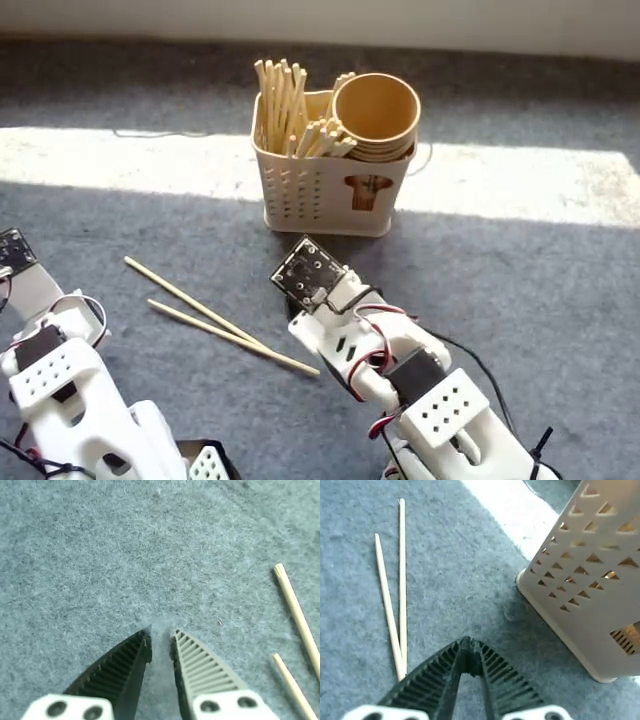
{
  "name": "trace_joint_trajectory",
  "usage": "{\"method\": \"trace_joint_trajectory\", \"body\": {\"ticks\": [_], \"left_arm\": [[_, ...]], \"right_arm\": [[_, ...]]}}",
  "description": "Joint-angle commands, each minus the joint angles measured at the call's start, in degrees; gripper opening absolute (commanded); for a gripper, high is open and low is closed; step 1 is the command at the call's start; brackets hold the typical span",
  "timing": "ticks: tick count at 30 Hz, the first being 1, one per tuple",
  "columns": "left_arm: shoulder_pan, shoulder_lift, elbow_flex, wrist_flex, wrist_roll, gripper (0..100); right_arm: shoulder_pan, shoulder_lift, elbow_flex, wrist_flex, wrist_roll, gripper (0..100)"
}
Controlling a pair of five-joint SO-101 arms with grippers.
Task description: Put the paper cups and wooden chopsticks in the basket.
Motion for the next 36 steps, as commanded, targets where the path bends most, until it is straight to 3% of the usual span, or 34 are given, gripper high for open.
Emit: {"method": "trace_joint_trajectory", "body": {"ticks": [1, 5, 19, 23, 26, 36], "left_arm": [[2.8, -1.0, -4.7, 0.4, 0.4, 12], [3.5, -1.0, -12.4, 7.1, -1.8, 15], [20.4, -0.5, -28.4, 25.8, -35.3, 15], [27.2, -0.5, -29.8, 30.6, -38.2, 15], [33.5, -0.4, -29.3, 34.2, -44.8, 15], [48.0, -0.4, -25.8, 41.3, -58.2, 15]], "right_arm": [[3.4, -1.2, 2.1, 0.1, 0.4, 0.6], [9.9, -1.3, 4.4, 0.1, 0.4, 0.6], [34.0, -1.3, 9.5, 1.6, 0.4, 0.5], [37.1, -1.3, 9.1, 8.4, 0.4, 0.5], [38.5, -1.3, 9.2, 11.8, 0.4, 0.5], [41.2, -1.3, 12.3, 13.8, 0.7, 0.5]]}}
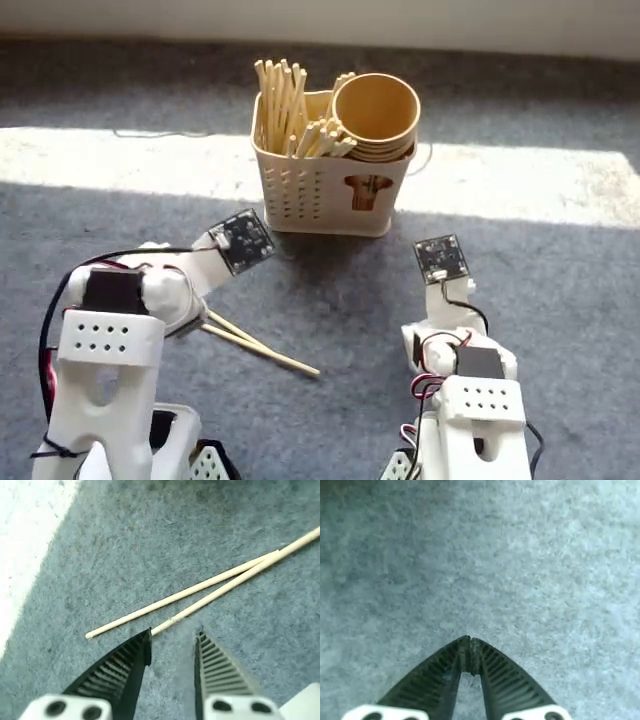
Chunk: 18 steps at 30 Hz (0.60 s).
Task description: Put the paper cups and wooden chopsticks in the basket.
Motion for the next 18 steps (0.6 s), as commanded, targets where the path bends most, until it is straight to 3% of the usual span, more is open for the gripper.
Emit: {"method": "trace_joint_trajectory", "body": {"ticks": [1, 18], "left_arm": [[5.7, -0.4, 2.0, 1.1, -4.1, 15], [20.4, -0.3, 9.1, 0.5, -8.1, 19]], "right_arm": [[0.7, -0.7, 1.2, 0.0, 0.7, 0.5], [5.4, -0.7, 5.1, -2.7, 0.4, 0.6]]}}
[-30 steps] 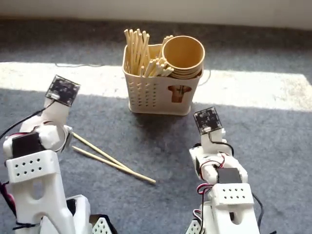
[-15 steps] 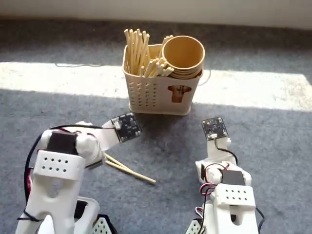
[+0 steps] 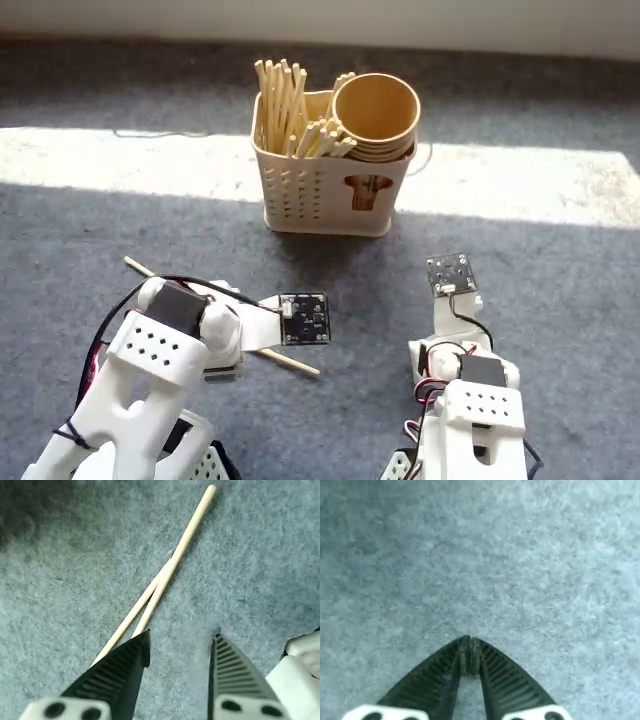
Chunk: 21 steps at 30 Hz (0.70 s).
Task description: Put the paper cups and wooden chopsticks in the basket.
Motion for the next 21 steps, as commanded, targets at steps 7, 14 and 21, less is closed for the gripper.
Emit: {"method": "trace_joint_trajectory", "body": {"ticks": [7, 14, 21], "left_arm": [[1.9, 7.5, -0.3, -5.2, -1.7, 19], [1.8, 24.4, -3.7, -12.0, -1.7, 18], [1.7, 33.2, -7.6, -16.0, -1.3, 17]], "right_arm": [[0.6, -0.6, 0.0, -1.9, 0.1, 0.6], [0.7, -0.6, 0.0, -1.9, 0.1, 0.6], [0.7, -0.6, 0.0, -1.8, 0.1, 0.6]]}}
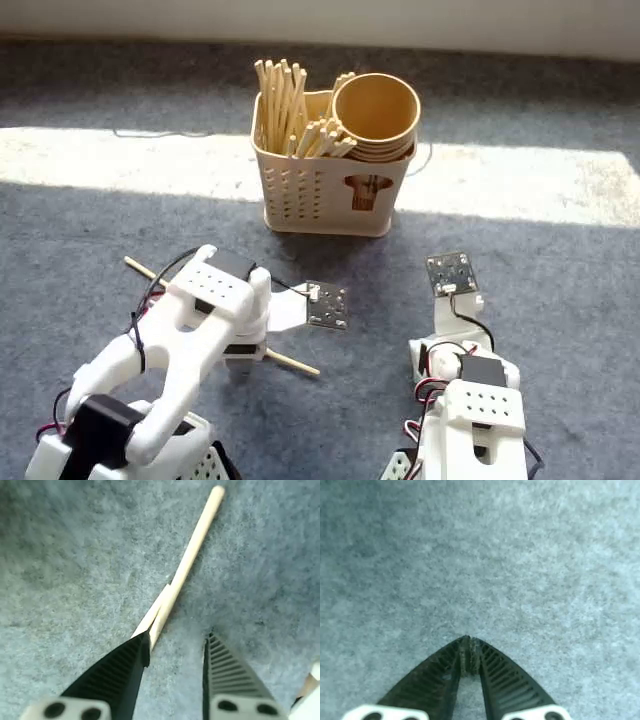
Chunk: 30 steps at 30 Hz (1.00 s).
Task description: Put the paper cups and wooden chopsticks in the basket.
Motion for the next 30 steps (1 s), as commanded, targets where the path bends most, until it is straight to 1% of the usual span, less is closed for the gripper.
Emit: {"method": "trace_joint_trajectory", "body": {"ticks": [1, 5, 8, 10, 12, 18, 24, 25, 30], "left_arm": [[0.8, 2.9, -2.9, -2.7, -0.1, 17], [0.6, 6.2, -2.9, -6.0, -0.1, 16], [-1.0, 8.3, -3.3, -8.6, 0.2, 16], [-2.5, 9.5, -4.5, -10.0, 2.7, 16], [-3.8, 11.2, -6.2, -11.3, 5.3, 14], [-4.1, 15.4, -9.5, -7.0, 5.2, 6], [-4.5, 15.9, -10.0, -6.5, 5.6, 1], [-4.4, 15.9, -9.9, -6.4, 5.6, 0], [-4.1, 15.3, -11.7, -0.3, 5.6, 0]], "right_arm": [[0.6, -0.6, 0.0, -1.3, 0.1, 0.6], [0.6, -0.6, 0.0, -1.3, 0.1, 0.6], [0.6, -0.6, 0.0, -1.3, 0.1, 0.6], [0.6, -0.6, 0.0, -1.3, 0.1, 0.6], [0.6, -0.6, 0.0, -1.2, 0.1, 0.6], [0.7, -0.6, 0.0, -1.2, 0.1, 0.6], [0.7, -0.6, 0.0, -1.2, 0.1, 0.6], [0.7, -0.6, 0.0, -1.2, 0.1, 0.6], [0.7, -0.6, 0.0, -1.1, 0.1, 0.6]]}}
